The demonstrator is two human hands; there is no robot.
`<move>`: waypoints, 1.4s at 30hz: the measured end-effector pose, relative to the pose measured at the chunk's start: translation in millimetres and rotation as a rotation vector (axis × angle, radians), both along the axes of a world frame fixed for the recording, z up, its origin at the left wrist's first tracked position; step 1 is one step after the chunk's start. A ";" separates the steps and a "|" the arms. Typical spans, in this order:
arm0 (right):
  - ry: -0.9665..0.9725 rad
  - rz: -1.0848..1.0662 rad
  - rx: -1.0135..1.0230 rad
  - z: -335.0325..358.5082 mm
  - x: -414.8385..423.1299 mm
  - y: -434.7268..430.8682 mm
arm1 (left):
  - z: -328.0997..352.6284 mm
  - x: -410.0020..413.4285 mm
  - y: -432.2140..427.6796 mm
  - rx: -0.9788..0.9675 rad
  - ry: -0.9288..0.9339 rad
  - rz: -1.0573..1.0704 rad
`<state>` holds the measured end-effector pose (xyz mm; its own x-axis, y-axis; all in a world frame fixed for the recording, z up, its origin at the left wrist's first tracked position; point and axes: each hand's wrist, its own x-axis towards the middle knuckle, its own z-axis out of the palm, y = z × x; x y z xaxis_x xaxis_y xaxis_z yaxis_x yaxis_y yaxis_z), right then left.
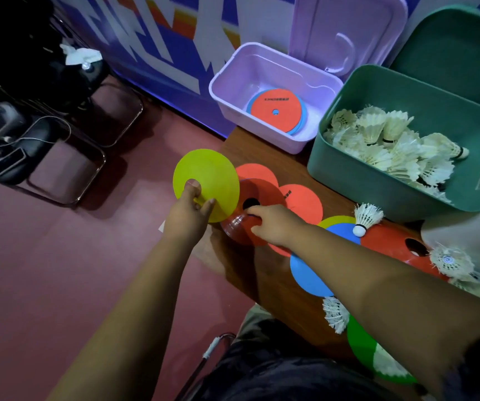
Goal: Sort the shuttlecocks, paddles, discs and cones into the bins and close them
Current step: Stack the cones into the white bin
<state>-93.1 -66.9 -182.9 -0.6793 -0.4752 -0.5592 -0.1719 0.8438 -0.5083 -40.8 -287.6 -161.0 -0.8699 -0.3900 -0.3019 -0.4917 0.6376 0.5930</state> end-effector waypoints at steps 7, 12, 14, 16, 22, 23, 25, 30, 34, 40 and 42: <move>-0.015 -0.188 -0.051 -7.1 3.0 -9.6 | 7.5 15.5 -3.9 -0.003 0.020 0.008; 0.136 -0.192 0.038 -12.7 5.5 -8.9 | 6.8 25.6 -9.8 0.030 0.020 0.037; 0.165 -0.187 0.029 -16.0 5.6 -9.4 | 5.1 28.1 -13.4 0.036 0.023 0.043; 0.195 -0.176 0.017 -16.6 4.5 -9.1 | 2.8 29.1 -15.1 0.042 0.021 0.053; 0.249 -0.196 -0.078 -0.1 6.0 -0.5 | 5.9 27.4 -4.8 0.052 0.016 0.047; 0.254 -0.210 -0.089 4.5 7.7 2.0 | 7.7 25.9 -2.4 0.050 0.016 0.040; 0.270 -0.244 -0.085 13.9 11.9 9.2 | 14.1 22.0 4.8 0.074 0.015 0.026; 0.232 -0.342 0.018 52.7 28.9 43.5 | 48.6 4.8 36.8 0.158 0.033 0.021; 0.124 -0.434 0.153 89.4 42.5 80.6 | 75.7 -9.1 81.0 0.327 0.102 -0.049; 0.198 -0.592 0.163 122.7 67.8 153.4 | 86.4 -33.4 133.9 0.186 0.021 -0.113; 0.202 -0.640 0.117 134.1 77.8 177.5 | 113.6 -28.5 162.3 0.173 0.028 -0.166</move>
